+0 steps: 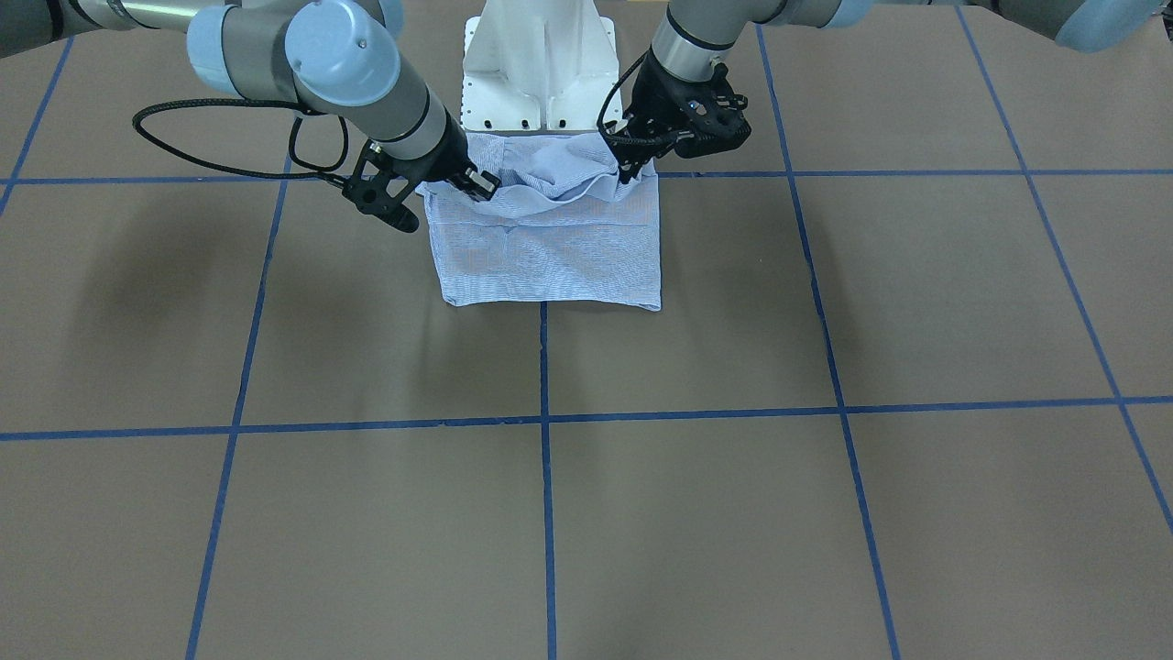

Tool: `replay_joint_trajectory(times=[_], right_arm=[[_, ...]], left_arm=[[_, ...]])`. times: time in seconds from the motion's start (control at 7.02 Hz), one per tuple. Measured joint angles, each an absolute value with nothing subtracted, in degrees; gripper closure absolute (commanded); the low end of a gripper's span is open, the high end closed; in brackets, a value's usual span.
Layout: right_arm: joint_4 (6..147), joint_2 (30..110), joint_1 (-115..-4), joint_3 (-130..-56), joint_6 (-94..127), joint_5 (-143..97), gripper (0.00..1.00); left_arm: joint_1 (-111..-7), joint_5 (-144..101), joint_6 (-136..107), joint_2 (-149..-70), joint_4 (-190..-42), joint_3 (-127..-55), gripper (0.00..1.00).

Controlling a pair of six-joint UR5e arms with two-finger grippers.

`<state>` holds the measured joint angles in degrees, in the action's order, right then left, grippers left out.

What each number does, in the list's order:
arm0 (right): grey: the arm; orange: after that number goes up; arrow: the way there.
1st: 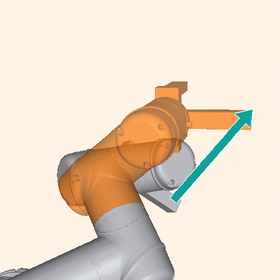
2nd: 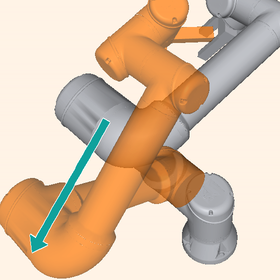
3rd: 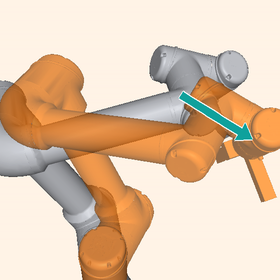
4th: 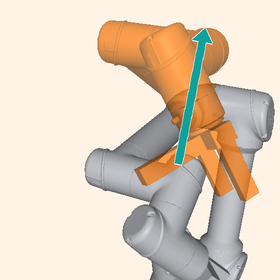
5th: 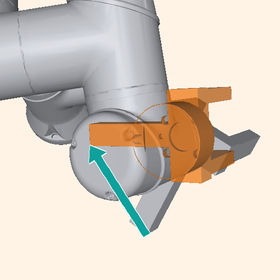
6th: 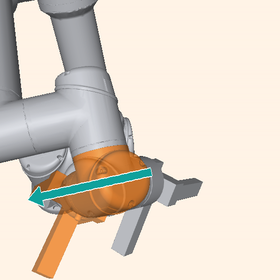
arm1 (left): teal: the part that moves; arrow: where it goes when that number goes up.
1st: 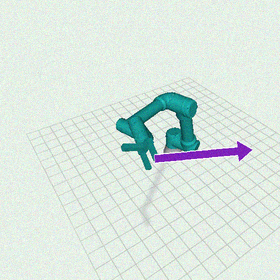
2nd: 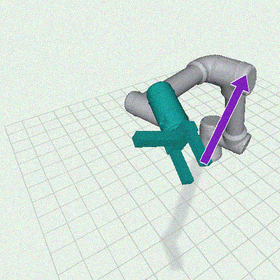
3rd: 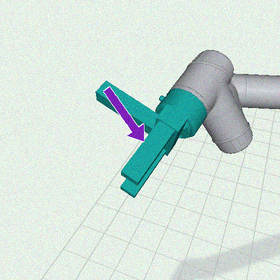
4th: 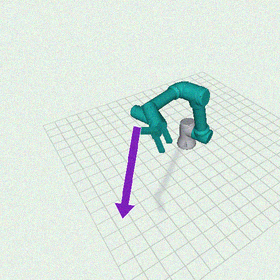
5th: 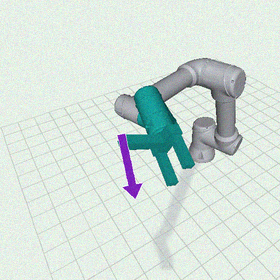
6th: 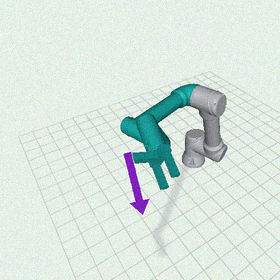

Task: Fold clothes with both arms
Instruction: 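Fold the held edge over the shirt away from the robot with both grippers, then lay the edge down at the far side and open both grippers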

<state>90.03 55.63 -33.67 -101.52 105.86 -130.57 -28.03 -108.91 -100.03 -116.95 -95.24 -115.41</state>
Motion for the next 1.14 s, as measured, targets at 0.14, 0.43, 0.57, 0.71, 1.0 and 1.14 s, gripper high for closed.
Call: replay_joint_trajectory(times=[0.14, 0.43, 0.57, 0.71, 1.0, 1.14], right_arm=[[89.87, 55.37, -34.07, -100.14, 105.27, -130.41, 1.00], [86.09, 55.08, -34.74, -96.13, 104.70, -130.35, 1.00], [84.22, 54.79, -34.89, -94.63, 104.69, -130.34, 1.00], [83.41, 54.42, -34.94, -93.98, 104.73, -130.34, 1.00], [83.03, 54.05, -35.04, -93.44, 104.64, -130.34, 0.01], [83.01, 54.03, -35.08, -93.26, 104.66, -130.17, 0.00]], left_arm=[[-28.62, -108.88, -100.04, -116.96, -95.47, -114.41, 1.00], [-29.21, -108.26, -100.10, -117.00, -98.94, -110.57, 1.00], [-29.39, -107.93, -100.12, -117.07, -101.06, -108.46, 1.00], [-29.57, -107.76, -100.16, -117.16, -102.49, -106.84, 1.00], [-29.94, -107.68, -100.19, -117.30, -103.67, -105.27, 0.93], [-30.20, -107.67, -100.18, -117.33, -103.82, -105.11, 0.41]])
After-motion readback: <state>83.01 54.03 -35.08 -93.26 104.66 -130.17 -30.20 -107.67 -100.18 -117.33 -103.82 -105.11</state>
